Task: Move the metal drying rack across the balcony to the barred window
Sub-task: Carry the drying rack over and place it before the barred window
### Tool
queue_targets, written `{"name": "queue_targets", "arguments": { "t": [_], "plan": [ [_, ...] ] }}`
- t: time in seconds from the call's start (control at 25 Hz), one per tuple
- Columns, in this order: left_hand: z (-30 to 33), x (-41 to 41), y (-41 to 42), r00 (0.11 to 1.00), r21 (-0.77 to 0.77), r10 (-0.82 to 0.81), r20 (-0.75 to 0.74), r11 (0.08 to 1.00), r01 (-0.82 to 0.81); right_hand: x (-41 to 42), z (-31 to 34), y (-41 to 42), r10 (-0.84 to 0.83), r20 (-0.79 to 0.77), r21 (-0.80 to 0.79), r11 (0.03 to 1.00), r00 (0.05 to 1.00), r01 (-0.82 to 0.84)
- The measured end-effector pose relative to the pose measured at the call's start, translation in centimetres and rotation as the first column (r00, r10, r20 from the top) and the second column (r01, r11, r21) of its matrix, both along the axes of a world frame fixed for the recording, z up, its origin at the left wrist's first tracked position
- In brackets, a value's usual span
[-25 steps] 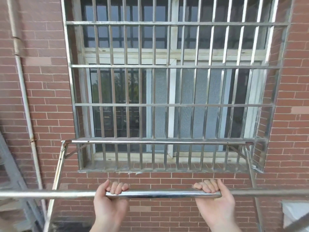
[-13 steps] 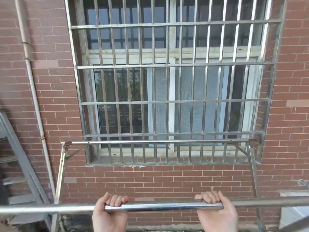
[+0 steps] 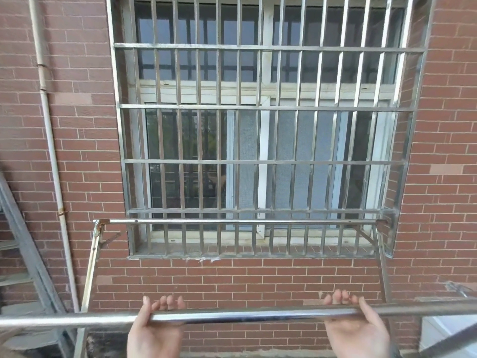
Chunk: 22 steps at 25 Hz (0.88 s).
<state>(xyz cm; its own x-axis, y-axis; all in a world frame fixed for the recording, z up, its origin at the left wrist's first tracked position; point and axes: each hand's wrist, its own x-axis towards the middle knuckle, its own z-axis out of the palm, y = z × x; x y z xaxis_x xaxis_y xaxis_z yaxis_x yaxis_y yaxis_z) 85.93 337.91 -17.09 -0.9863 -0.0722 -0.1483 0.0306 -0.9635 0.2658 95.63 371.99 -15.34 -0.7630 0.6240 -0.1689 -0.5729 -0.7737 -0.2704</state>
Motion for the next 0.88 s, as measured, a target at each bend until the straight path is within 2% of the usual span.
{"name": "queue_targets", "arguments": {
  "t": [0.2,0.76,0.88],
  "plan": [
    [1.0,0.1,-1.3,0.993,0.094,-0.111,0.041,0.99,0.106,0.9,1.0,-0.6,0.045,0.011,-0.092,0.995,0.999,-0.043],
    [1.4,0.8,-1.0,0.982,0.046,-0.14,0.125,0.99,0.135,2.2,2.1,-0.4,0.07,0.073,-0.127,0.99,0.995,-0.061],
    [1.1,0.5,-1.0,0.982,0.016,-0.14,0.125,0.99,0.139,1.9,1.8,-0.1,0.071,0.064,-0.095,0.993,0.995,-0.065]
  ]
}}
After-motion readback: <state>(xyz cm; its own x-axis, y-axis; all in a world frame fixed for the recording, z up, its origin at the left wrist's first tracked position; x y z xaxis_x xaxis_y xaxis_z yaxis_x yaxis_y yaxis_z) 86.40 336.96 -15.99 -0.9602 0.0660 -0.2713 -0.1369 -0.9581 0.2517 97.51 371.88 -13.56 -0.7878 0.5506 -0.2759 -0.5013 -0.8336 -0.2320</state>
